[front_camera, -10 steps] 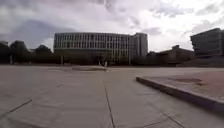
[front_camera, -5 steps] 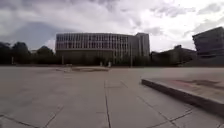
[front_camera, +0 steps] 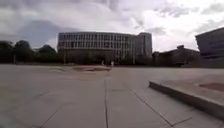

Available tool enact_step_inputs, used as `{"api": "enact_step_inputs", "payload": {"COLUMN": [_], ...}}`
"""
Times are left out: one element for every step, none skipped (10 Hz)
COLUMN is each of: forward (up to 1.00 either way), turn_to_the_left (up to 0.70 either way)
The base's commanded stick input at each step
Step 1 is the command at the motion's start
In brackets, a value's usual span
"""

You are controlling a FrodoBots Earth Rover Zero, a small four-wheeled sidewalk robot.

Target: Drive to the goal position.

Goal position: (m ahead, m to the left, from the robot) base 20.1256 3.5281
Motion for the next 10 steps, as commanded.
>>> {"api": "enact_step_inputs", "payload": {"forward": [1.00,1.00,1.00,1.00,1.00,1.00,1.00,1.00,1.00,1.00], "turn_to_the_left": [-0.27,-0.27,-0.27,-0.05,0.00,0.00,0.00,0.00,0.00,-0.13]}}
